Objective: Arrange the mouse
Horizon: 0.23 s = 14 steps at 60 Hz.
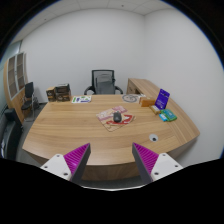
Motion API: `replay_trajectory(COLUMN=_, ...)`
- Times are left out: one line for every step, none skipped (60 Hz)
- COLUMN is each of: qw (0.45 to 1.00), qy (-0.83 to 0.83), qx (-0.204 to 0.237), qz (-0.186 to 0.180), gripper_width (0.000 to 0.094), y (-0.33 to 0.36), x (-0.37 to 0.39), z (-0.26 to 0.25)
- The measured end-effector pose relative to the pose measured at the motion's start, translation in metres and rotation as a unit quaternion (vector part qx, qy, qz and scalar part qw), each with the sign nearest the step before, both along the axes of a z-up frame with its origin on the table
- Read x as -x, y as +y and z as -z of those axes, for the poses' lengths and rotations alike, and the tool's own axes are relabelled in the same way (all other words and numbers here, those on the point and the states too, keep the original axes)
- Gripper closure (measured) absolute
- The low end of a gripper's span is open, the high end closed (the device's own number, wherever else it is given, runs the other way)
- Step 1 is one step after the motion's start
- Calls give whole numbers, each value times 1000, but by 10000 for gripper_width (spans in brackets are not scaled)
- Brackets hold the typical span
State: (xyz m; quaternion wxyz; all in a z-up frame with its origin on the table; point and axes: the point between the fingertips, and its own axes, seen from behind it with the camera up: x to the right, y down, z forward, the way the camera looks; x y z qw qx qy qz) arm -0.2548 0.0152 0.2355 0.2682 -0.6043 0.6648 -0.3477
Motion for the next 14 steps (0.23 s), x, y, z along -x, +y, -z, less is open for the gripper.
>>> replay_trajectory(qw=1000, qy=0, qx=-1, qz=0, gripper_width=70, y=1, x=0, z=0)
replay_trajectory(qw=1000, qy=0, qx=-2, qz=1, gripper_width=71, y=1, x=1, z=-1)
replay_trajectory(qw=1000, qy=0, qx=-3, qz=1, gripper_width=69, y=2, x=2, z=-1)
replay_trajectory(qw=1000, qy=0, qx=-2, qz=1, gripper_width=70, y=2, x=2, z=-1)
replay_trajectory(qw=1000, qy=-1, qx=-1, qz=2, gripper_width=70, y=2, x=3, z=-1)
replay_trajectory(qw=1000, qy=-1, qx=-1, qz=2, gripper_width=69, y=2, x=3, z=-1)
replay_trajectory(qw=1000, qy=-2, qx=-1, qz=2, gripper_width=68, y=2, x=3, z=-1)
replay_trajectory(qw=1000, qy=-3, qx=-2, qz=2, gripper_width=69, y=2, x=2, z=-1)
replay_trajectory(qw=1000, qy=-3, qx=-1, qz=1, gripper_width=70, y=3, x=2, z=-1)
replay_trajectory(qw=1000, qy=-3, qx=-1, qz=0, gripper_width=69, y=3, x=2, z=-1)
replay_trajectory(qw=1000, qy=-2, qx=-1, qz=-1, gripper_width=70, y=3, x=2, z=0)
replay_trajectory(qw=1000, qy=0, qx=-2, qz=-1, gripper_width=69, y=4, x=3, z=0)
replay_trajectory(qw=1000, qy=2, qx=-2, qz=-2, gripper_width=69, y=5, x=3, z=2)
replay_trajectory(qw=1000, qy=3, qx=-3, qz=-4, gripper_width=70, y=5, x=4, z=4)
